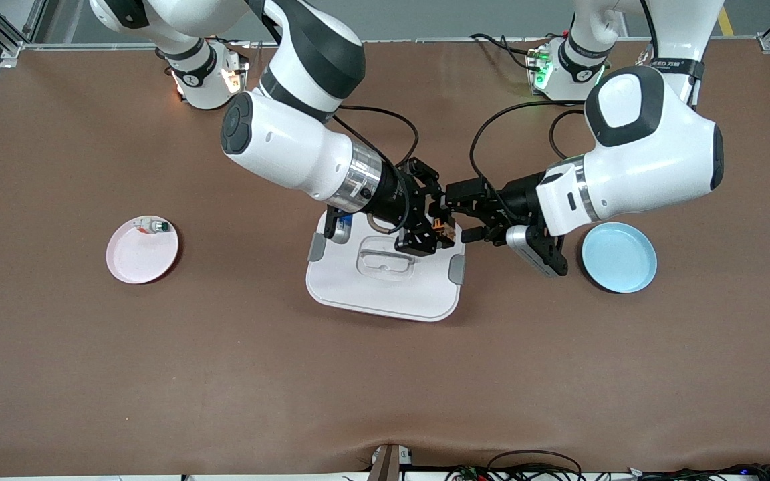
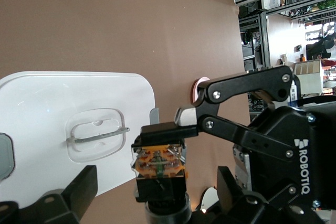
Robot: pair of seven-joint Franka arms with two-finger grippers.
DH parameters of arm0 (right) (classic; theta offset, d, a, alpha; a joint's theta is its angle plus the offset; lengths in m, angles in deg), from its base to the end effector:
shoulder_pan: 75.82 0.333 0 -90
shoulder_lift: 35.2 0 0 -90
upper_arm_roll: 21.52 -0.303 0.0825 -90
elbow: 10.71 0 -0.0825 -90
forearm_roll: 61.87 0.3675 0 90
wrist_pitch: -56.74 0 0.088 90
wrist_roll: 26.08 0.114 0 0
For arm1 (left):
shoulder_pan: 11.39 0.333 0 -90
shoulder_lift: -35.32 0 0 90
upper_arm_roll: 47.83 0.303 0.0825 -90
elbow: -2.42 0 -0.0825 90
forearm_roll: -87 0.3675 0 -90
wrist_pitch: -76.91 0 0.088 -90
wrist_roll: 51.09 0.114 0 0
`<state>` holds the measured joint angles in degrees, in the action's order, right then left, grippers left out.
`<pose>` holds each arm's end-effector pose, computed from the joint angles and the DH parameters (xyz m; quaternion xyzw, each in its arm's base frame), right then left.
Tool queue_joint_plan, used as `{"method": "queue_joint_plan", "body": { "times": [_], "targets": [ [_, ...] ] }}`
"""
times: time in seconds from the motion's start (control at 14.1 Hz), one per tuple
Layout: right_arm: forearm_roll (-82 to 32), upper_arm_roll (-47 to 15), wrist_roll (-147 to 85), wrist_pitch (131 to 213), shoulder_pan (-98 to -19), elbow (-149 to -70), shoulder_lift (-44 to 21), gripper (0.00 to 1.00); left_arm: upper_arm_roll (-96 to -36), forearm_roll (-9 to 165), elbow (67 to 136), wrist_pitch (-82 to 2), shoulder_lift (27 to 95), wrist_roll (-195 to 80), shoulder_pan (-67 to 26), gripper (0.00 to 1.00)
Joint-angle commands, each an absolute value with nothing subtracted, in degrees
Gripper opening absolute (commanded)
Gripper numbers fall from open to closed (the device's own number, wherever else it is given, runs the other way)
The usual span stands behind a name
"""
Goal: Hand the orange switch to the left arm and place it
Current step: 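Hold the switch above the box while the left gripper reaches toward it, then close the left gripper on the orange switch beside the right gripper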
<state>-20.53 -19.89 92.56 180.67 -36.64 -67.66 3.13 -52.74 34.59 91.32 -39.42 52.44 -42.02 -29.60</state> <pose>0.5785 0.4926 0.5209 -0.6175 0.6777 0.2705 0.2937 0.5880 -0.2980 0.5053 0.8981 -0.0905 0.0275 0.4295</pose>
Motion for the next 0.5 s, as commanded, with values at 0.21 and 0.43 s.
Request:
{"method": "queue_joint_plan", "body": {
  "times": [0.21,0.43],
  "targets": [
    [-19.6,-19.6,93.6,181.4,-36.2,-64.6,5.1,0.0,-52.7,33.3,90.3,-40.0,53.0,-41.2,-29.7,0.46],
    [-19.7,-19.6,93.6,181.5,-36.2,-64.6,5.1,0.0,-52.7,33.6,90.3,-40.0,53.0,-41.3,-29.6,0.05]
  ]
}}
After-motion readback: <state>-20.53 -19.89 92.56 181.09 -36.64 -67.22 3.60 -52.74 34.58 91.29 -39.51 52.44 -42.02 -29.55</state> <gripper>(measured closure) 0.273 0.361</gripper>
